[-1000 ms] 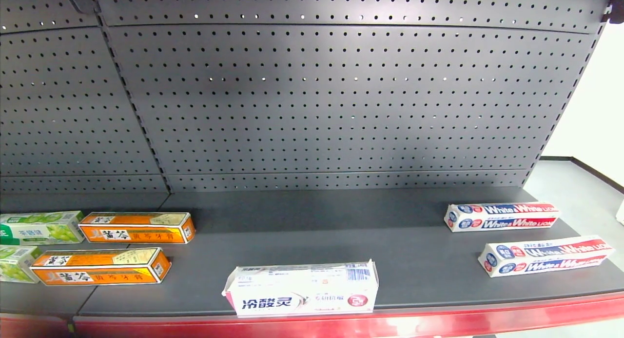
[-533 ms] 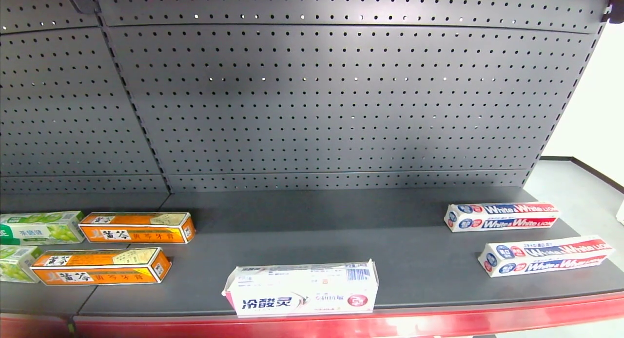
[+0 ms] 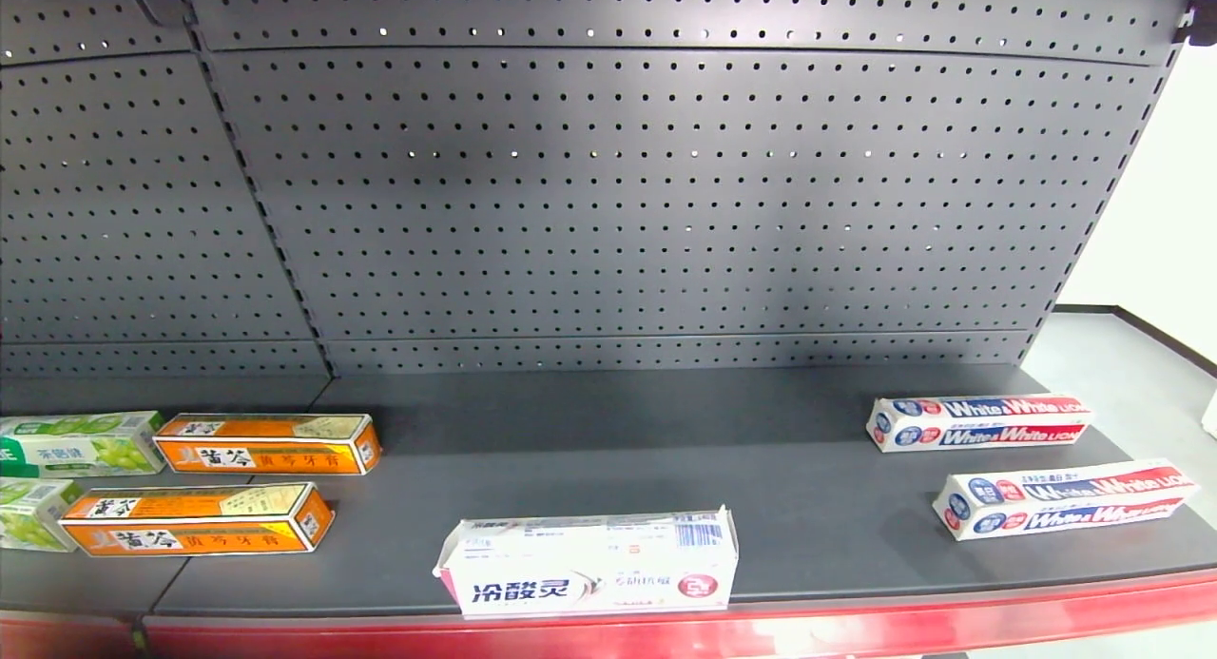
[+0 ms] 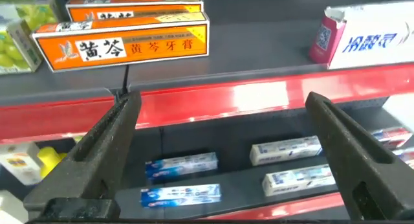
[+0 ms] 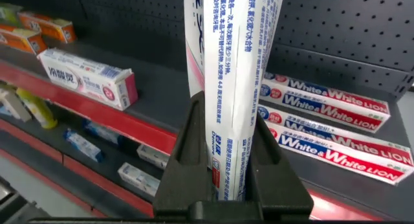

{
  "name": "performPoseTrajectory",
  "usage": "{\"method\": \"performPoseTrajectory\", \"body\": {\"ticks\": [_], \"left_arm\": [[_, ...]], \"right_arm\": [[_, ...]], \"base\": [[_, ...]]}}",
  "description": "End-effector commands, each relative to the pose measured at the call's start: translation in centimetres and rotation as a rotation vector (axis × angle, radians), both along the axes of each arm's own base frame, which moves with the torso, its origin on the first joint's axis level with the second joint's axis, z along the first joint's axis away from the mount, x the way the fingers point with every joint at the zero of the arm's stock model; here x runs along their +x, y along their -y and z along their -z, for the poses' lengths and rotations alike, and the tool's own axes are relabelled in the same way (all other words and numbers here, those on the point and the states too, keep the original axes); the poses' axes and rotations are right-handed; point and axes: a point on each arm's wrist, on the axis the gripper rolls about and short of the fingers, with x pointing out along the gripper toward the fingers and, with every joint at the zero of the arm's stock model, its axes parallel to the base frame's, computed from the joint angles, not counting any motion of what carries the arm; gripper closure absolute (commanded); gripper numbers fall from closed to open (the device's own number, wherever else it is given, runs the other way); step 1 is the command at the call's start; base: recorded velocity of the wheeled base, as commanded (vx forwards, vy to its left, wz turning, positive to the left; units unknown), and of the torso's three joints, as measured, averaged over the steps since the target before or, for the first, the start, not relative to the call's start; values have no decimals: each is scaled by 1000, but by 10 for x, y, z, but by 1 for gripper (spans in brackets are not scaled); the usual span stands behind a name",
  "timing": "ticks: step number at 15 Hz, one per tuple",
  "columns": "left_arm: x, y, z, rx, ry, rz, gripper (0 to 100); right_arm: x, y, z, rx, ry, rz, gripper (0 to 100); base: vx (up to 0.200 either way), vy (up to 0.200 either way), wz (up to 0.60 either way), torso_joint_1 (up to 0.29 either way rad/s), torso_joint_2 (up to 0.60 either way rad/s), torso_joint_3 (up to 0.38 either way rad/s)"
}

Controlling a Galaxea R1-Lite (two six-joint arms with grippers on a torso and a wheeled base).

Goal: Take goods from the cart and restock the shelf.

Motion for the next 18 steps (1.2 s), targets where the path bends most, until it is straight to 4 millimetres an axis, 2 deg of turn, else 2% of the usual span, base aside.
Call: {"method": "performPoseTrajectory", "body": {"ticks": [1, 3, 8, 12, 13, 15, 17, 18], "left_arm": [[0, 0, 0, -8, -4, 1, 0], [0, 0, 0, -18, -4, 0, 0], [0, 0, -1, -136, -4, -1, 0], [1, 0, -1, -174, 4, -2, 0], [1, 0, -1, -92, 13, 0, 0], [1, 0, 0, 70, 33, 3, 0], [1, 0, 0, 110, 38, -39, 0], [-5, -3, 8, 117, 11, -204, 0]], "right_arm": [[17, -5, -1, -39, -64, -50, 100], [21, -8, -2, -61, -68, -94, 100], [43, -18, -29, -124, -39, -150, 100], [47, -23, -26, -194, -55, -203, 100], [44, -21, -18, -220, -69, -206, 100], [37, -19, -15, -223, -65, -213, 100], [38, -20, -20, -235, -63, -219, 100], [43, -23, -28, -260, -56, -246, 100]], "base": [[0, 0, 0, 0, 0, 0], [0, 0, 0, 0, 0, 0], [0, 0, 0, 0, 0, 0], [0, 0, 0, 0, 0, 0], [0, 0, 0, 0, 0, 0], [0, 0, 0, 0, 0, 0], [0, 0, 0, 0, 0, 0], [0, 0, 0, 0, 0, 0]]}}
